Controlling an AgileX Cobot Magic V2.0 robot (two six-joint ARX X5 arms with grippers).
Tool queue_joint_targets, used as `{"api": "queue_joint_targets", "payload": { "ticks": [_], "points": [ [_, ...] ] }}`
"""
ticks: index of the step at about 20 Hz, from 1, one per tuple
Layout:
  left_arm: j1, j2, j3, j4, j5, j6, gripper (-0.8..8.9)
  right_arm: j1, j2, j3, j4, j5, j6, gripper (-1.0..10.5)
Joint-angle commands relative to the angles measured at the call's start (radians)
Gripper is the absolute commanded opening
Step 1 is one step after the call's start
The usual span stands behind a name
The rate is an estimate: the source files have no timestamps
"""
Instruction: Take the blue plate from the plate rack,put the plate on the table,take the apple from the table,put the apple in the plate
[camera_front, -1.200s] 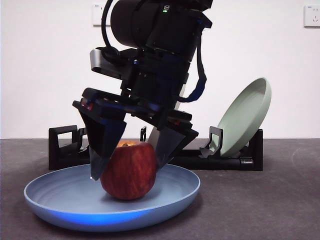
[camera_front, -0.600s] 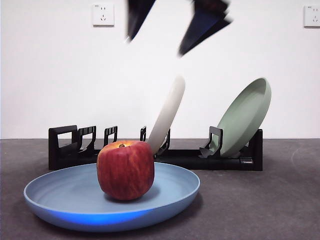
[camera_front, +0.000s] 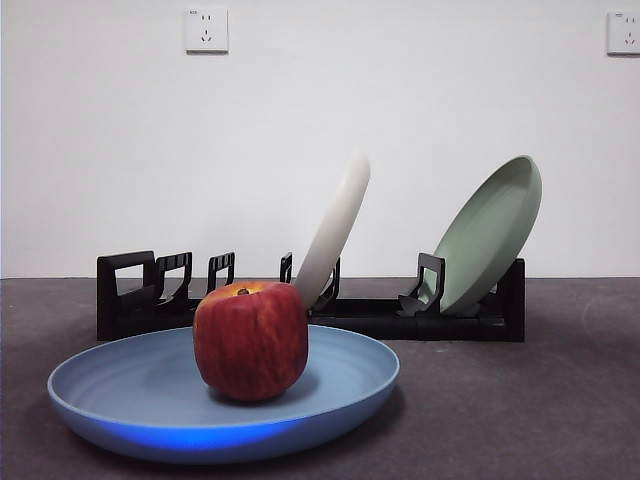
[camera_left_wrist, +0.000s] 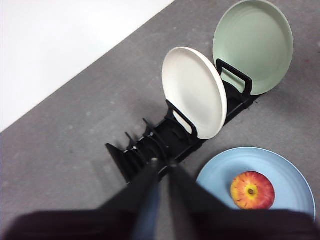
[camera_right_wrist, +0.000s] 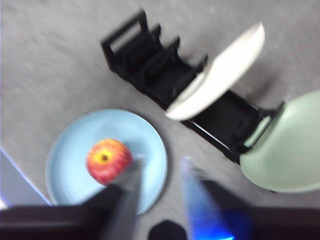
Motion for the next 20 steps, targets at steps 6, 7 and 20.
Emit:
{"api": "queue_joint_targets", "payload": {
  "ticks": [6,7,20],
  "points": [
    [0.002,-0.288,-0.573,0.362,0.089,-0.114,-0.09,-0.001,-0.206,-0.385,0.222,-0.137,0.042,-0.1],
    [0.002,-0.322,-0.638,0.408,0.104,-0.132,-0.09,-0.001,-0.236,-0.442,0.268,-0.143,0.06,-0.1],
    [0.0,-0.422,-0.861,0.573,0.15,-0.111,-0.03,-0.005,-0.33,-0.629,0.351,-0.154,0.067,0.0]
  ]
}}
